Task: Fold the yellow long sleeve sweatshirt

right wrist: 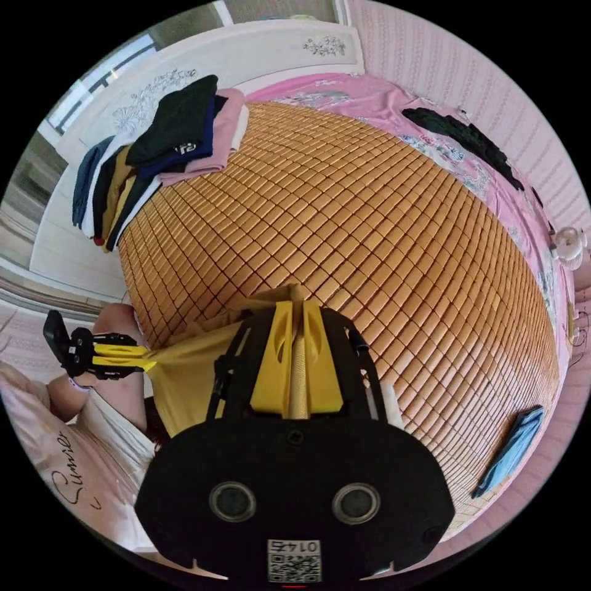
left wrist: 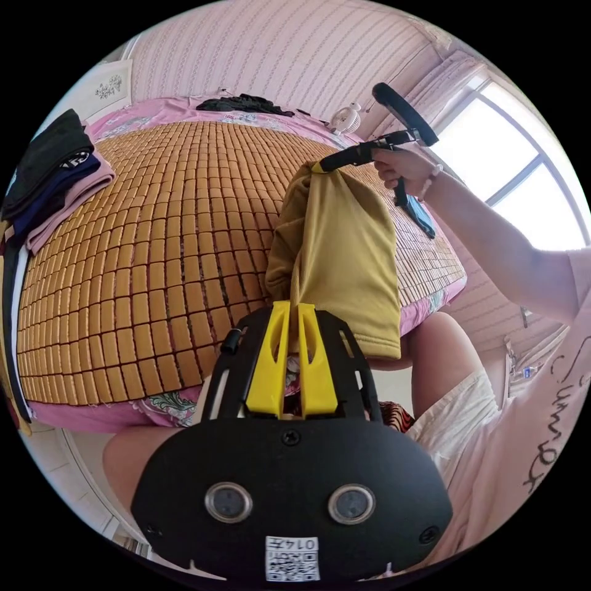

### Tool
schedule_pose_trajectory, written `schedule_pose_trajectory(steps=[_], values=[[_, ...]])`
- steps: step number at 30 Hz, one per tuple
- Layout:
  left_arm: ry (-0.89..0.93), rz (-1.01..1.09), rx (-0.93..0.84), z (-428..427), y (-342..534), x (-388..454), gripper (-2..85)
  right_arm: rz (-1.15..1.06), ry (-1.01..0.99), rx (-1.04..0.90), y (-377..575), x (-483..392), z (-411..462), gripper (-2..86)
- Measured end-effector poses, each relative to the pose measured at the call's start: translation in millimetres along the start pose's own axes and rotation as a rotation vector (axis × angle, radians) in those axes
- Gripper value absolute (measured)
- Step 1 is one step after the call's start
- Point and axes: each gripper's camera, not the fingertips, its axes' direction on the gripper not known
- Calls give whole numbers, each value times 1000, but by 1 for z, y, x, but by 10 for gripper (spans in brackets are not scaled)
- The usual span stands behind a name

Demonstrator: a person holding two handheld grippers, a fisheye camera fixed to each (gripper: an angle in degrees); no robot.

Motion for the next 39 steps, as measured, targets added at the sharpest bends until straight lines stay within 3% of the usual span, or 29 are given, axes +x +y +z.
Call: schedule_pose_trajectory(steps=[3, 6, 10, 14, 18, 19, 23, 27, 30, 35, 39], values=[[-27, 14, -4, 7, -4, -7, 4, 128, -62, -100, -5, 32, 38, 37], [-5, -35, -40, 26, -10, -26, 22, 141, -100, -65, -10, 40, 40, 55], [82, -145, 9, 2, -2, -44, 73, 19, -113, 85, -6, 42, -9, 115], [68, -169, 41, -21, 13, -46, 118, -54, -128, -4, -6, 53, -10, 171], [69, -169, -13, -9, 12, -46, 129, -92, -180, -225, -8, 59, 33, 153], [88, -171, -39, -2, 9, -46, 125, -101, -294, -238, -8, 61, 38, 138], [78, -100, -96, 11, 2, -30, 89, -82, -433, -254, 0, 72, 42, 83], [85, -45, -119, 9, 2, -20, 49, -273, -291, -47, 41, 50, 2, 67], [47, 26, -87, -10, 8, -5, 45, -229, -319, 108, 81, 47, -38, 63], [24, 247, 84, -91, 35, 54, 42, -243, -317, 274, 133, 30, -104, 60], [-8, 260, 220, -145, 45, 68, 42, -387, -280, 347, 109, -1, -160, 59]])
